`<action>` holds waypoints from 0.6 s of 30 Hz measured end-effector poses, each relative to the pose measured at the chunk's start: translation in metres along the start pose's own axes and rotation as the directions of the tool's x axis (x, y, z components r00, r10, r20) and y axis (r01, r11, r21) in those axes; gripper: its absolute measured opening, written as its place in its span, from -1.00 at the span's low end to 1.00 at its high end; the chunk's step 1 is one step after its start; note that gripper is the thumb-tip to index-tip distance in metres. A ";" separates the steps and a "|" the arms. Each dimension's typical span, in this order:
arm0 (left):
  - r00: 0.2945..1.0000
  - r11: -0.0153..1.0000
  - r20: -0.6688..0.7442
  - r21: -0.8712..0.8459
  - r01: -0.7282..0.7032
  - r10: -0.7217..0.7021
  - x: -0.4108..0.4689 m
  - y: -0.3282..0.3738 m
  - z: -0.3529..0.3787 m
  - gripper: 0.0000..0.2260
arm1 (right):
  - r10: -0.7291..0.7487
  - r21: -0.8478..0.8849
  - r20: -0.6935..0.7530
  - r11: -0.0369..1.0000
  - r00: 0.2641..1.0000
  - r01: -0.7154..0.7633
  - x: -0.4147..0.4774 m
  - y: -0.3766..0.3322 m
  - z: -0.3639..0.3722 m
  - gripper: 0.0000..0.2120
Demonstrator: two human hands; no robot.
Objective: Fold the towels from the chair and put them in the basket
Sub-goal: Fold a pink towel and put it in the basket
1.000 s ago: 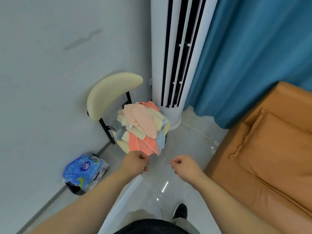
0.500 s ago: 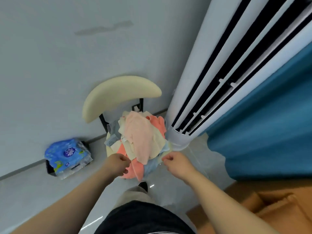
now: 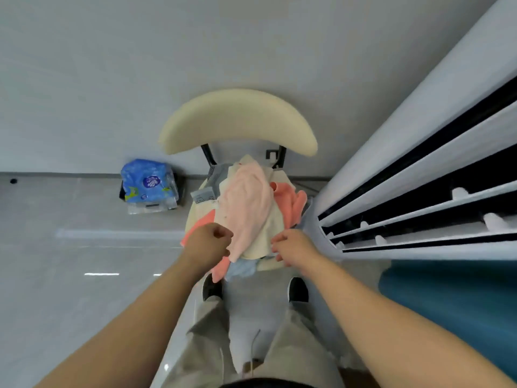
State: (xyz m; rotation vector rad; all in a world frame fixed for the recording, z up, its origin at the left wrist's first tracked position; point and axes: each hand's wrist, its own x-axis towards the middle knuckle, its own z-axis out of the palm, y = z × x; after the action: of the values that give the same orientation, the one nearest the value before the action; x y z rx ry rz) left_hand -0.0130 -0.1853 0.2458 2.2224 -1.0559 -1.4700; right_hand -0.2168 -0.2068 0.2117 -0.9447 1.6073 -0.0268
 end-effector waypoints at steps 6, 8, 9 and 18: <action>0.991 0.999 -0.126 -0.019 0.034 -0.037 0.011 -0.060 0.055 -0.89 | 0.067 0.256 -0.011 0.965 0.998 -0.062 0.091 0.000 0.014 -0.91; 0.985 0.998 -0.171 0.048 -0.028 0.036 0.037 -0.084 0.075 -0.88 | 0.012 0.234 -0.106 0.972 0.994 0.013 0.128 0.006 0.028 -0.92; 0.978 0.994 -0.192 0.087 -0.068 0.083 0.054 -0.097 0.086 -0.87 | -0.042 0.208 -0.180 0.975 0.983 0.080 0.145 0.011 0.035 -0.90; 0.764 0.819 -0.372 0.461 -0.341 0.528 0.152 -0.199 0.165 -0.56 | -0.444 0.203 -0.440 0.797 0.780 0.568 0.212 0.042 0.070 -0.87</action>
State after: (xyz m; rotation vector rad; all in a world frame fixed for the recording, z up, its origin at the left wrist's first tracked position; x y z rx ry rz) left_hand -0.0419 -0.1269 -0.0465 2.1685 -1.6195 -0.4909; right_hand -0.1731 -0.2681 -0.0029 -1.1345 1.5636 -0.8846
